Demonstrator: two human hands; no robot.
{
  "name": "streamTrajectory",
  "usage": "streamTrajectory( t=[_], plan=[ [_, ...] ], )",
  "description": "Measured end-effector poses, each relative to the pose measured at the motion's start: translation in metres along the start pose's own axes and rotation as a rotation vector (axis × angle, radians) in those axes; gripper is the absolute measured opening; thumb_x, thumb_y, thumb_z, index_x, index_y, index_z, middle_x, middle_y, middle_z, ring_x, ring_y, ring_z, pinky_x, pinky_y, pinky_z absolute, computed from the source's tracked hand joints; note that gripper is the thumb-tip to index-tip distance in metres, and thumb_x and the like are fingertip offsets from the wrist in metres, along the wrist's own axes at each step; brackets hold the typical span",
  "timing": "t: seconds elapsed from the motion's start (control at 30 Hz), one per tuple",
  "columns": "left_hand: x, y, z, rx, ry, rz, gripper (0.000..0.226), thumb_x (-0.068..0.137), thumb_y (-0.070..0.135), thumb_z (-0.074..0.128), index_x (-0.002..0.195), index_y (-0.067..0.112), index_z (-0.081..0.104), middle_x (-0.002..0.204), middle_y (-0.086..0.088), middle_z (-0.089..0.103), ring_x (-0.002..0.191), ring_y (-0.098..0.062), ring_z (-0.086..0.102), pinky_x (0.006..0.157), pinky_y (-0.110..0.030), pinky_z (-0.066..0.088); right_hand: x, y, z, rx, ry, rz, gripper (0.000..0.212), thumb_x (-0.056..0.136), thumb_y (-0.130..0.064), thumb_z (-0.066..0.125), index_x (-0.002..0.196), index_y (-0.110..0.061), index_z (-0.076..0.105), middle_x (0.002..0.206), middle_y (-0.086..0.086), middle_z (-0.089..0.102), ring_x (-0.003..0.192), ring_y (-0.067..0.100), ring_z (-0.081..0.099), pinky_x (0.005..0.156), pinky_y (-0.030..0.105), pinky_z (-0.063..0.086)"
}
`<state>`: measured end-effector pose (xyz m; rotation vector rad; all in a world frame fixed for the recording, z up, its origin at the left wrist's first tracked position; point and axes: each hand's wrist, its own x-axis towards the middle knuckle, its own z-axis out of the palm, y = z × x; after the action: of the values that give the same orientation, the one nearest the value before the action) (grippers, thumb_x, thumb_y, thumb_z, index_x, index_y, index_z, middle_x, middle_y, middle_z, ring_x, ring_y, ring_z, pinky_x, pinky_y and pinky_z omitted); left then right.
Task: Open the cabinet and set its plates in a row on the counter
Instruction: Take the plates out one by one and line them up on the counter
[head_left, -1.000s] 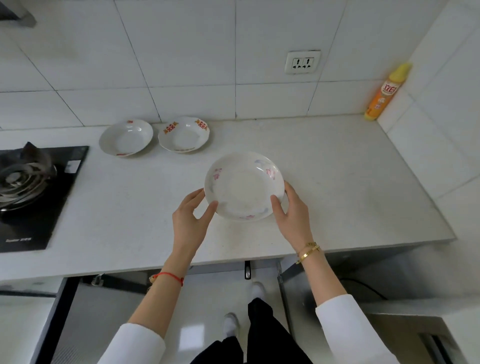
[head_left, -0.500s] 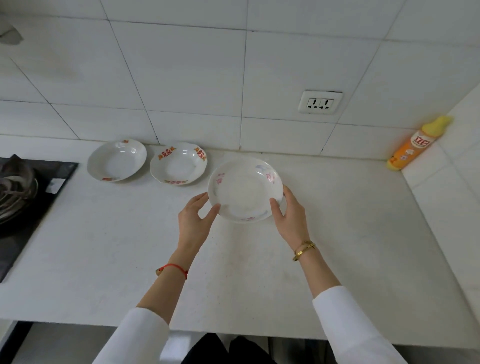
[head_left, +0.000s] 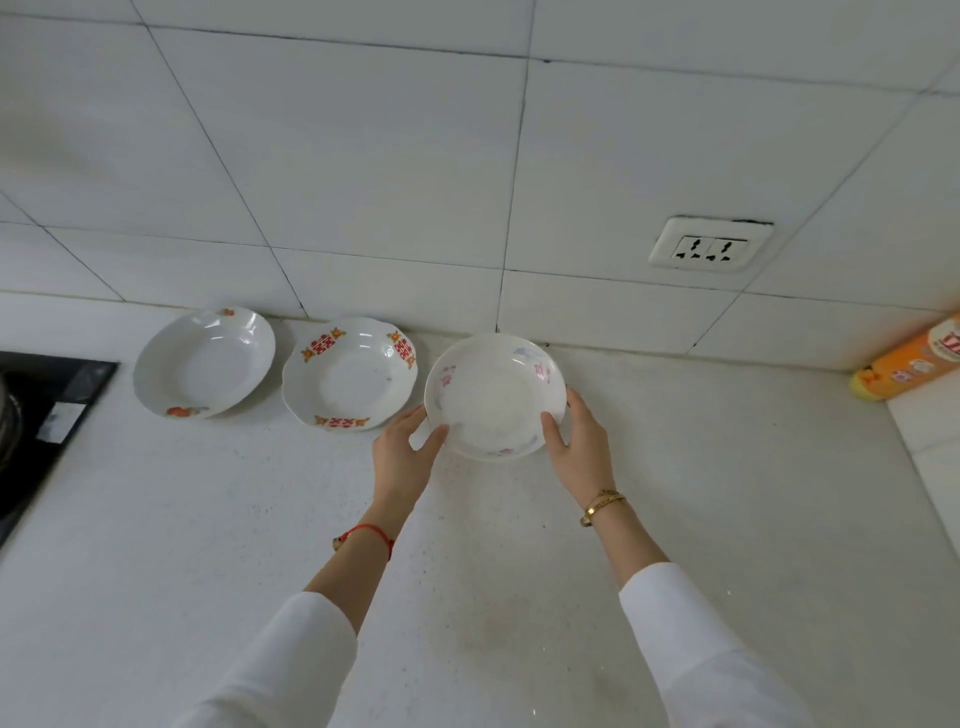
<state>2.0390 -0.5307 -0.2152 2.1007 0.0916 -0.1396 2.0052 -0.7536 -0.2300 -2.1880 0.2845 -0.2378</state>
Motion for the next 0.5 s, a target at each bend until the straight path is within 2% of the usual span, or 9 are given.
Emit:
streamTrajectory(
  t=[0.1,0.3,0.43,0.5],
  plan=[
    [0.019,-0.010,0.011,-0.003,0.007,-0.024,0.038,0.088,0.026,0.068,0.124,0.015,0.067,0.131,-0.001,0.063,0.121,-0.020,0.056,0.104,-0.032,0.043,0.018,0.011,0.012,0.007,-0.017,0.021,0.045,0.096,-0.030,0.051,0.139,-0.019,0.043,0.128,-0.003,0.060,0.110,0.007,0.056,0.079,-0.003,0.039],
    [0.041,-0.026,0.025,0.041,0.000,-0.049,0.041,0.088,0.028,0.067,0.128,0.016,0.063,0.133,-0.002,0.061,0.122,-0.021,0.055,0.105,-0.031,0.039,0.039,0.029,0.028,-0.005,-0.048,0.061,0.043,0.095,-0.028,0.054,0.136,-0.020,0.046,0.124,-0.003,0.062,0.110,0.012,0.059,0.080,0.009,0.045],
    [0.045,-0.030,0.029,0.074,0.008,-0.030,0.041,0.089,0.028,0.066,0.129,0.017,0.063,0.132,-0.001,0.061,0.121,-0.020,0.055,0.101,-0.024,0.034,0.045,0.034,0.034,-0.021,-0.064,0.084,0.044,0.094,-0.028,0.055,0.136,-0.019,0.045,0.124,-0.001,0.062,0.105,0.008,0.057,0.075,0.001,0.041],
    [0.045,-0.031,0.030,0.085,0.009,-0.027,0.042,0.090,0.029,0.065,0.130,0.017,0.062,0.132,-0.001,0.062,0.121,-0.020,0.055,0.104,-0.025,0.035,0.046,0.034,0.036,-0.029,-0.071,0.097,0.045,0.094,-0.028,0.056,0.137,-0.018,0.045,0.122,-0.001,0.063,0.101,0.005,0.056,0.070,-0.001,0.041]
  ],
)
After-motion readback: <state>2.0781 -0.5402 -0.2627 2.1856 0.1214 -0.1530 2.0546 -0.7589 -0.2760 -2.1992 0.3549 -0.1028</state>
